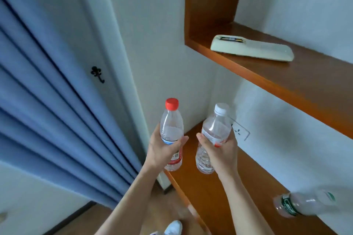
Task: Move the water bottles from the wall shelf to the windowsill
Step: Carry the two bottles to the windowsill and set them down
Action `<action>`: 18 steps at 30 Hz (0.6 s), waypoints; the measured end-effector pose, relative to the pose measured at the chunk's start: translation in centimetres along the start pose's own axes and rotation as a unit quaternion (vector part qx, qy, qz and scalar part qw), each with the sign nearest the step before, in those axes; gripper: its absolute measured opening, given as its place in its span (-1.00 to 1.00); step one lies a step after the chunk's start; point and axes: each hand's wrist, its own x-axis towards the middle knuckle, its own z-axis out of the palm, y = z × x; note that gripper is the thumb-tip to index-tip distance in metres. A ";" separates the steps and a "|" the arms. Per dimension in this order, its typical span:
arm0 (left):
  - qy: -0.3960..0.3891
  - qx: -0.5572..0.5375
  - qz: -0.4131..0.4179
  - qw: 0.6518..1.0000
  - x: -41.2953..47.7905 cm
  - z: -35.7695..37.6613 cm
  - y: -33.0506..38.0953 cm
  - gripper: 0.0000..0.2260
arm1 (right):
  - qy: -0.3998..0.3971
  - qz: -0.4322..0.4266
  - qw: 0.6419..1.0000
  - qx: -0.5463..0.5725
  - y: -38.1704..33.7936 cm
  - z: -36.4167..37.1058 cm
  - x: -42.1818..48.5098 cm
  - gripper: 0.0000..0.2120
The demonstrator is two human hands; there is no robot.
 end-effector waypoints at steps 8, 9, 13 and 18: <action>0.259 0.003 -0.060 0.964 -11.4 -10.1 -1.6 -0.60 | -0.249 -0.031 0.966 0.052 -1.0 9.2 -6.4 -0.45; 0.287 0.000 -0.063 0.956 -13.1 -11.3 -1.6 -0.59 | -0.281 -0.027 0.958 0.057 -1.2 10.6 -7.5 -0.46; 0.408 0.023 -0.065 0.910 -19.8 -16.4 -1.5 -0.54 | -0.393 -0.032 0.917 0.061 -2.8 16.1 -12.7 -0.36; 0.534 0.051 -0.077 0.840 -28.2 -21.3 -1.6 -0.51 | -0.499 -0.065 0.863 0.048 -5.2 21.9 -20.0 -0.42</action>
